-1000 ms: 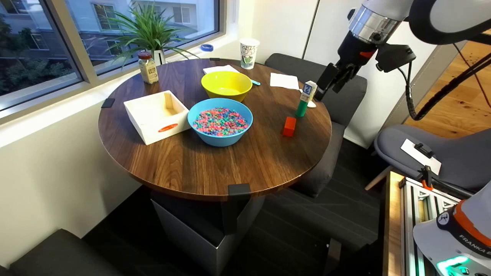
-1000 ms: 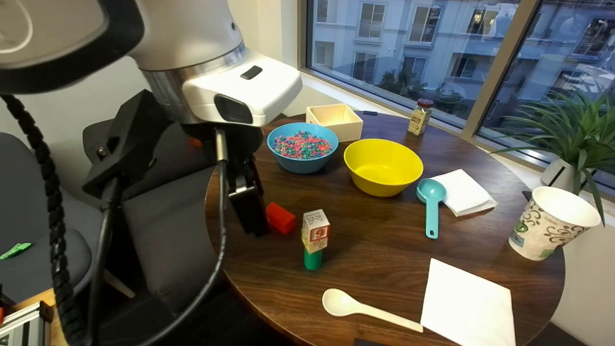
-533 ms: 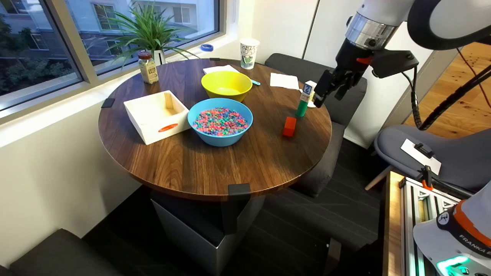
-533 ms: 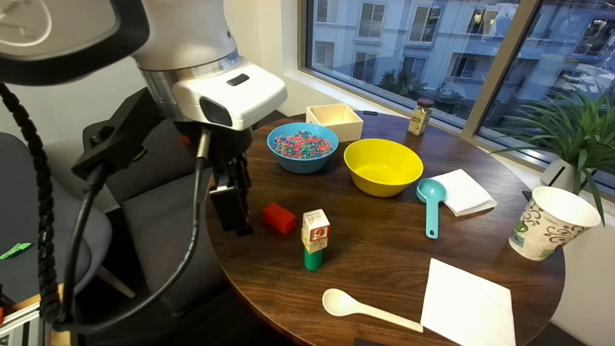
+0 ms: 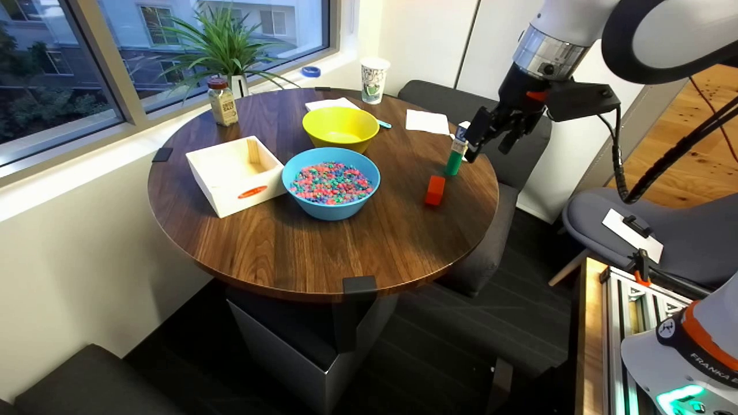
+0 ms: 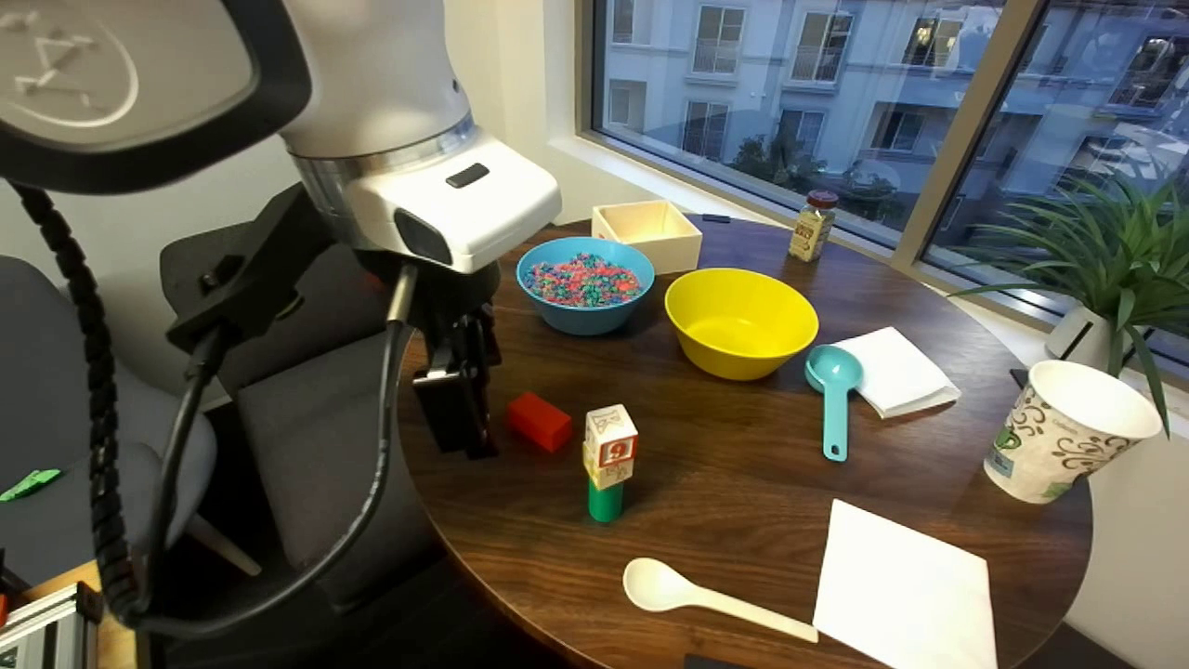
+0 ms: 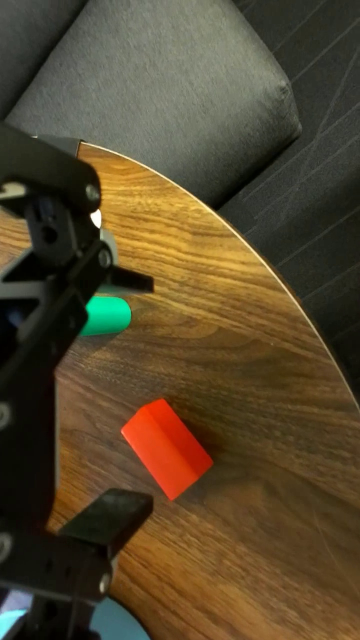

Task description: Lift the cylinder plush block, put it on the table, put the two dices and the rectangle blush block on top of the cylinder plush block

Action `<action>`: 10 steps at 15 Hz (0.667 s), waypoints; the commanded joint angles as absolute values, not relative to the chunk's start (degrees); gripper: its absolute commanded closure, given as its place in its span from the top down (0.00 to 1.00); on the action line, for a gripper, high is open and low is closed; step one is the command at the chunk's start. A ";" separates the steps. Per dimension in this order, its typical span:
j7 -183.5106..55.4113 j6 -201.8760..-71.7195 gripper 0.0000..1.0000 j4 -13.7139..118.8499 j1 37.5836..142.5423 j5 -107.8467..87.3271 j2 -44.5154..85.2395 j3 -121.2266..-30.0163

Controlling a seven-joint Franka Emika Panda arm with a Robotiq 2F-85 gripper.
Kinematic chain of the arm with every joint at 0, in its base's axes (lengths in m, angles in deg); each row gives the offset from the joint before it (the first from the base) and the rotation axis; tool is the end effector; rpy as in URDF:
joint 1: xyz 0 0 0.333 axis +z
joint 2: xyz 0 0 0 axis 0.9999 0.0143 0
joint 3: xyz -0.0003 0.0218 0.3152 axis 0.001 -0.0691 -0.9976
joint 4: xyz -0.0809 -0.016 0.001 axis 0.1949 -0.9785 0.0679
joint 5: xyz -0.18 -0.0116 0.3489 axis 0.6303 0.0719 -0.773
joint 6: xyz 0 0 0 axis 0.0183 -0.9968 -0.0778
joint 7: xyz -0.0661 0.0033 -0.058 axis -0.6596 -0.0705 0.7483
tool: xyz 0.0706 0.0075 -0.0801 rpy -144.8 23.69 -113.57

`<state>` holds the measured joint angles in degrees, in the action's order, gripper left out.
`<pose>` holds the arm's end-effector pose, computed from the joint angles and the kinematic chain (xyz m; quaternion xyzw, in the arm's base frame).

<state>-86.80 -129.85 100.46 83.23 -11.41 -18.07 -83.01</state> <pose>0.4389 -0.0195 0.4554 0.9646 -0.2498 0.0839 0.0065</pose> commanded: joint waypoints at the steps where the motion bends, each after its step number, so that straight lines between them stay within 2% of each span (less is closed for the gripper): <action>1: -92.63 -134.70 1.00 101.33 82.81 -12.59 -15.50 -84.01; 10: -98.92 -143.23 0.99 101.33 84.51 -14.31 -8.63 -84.22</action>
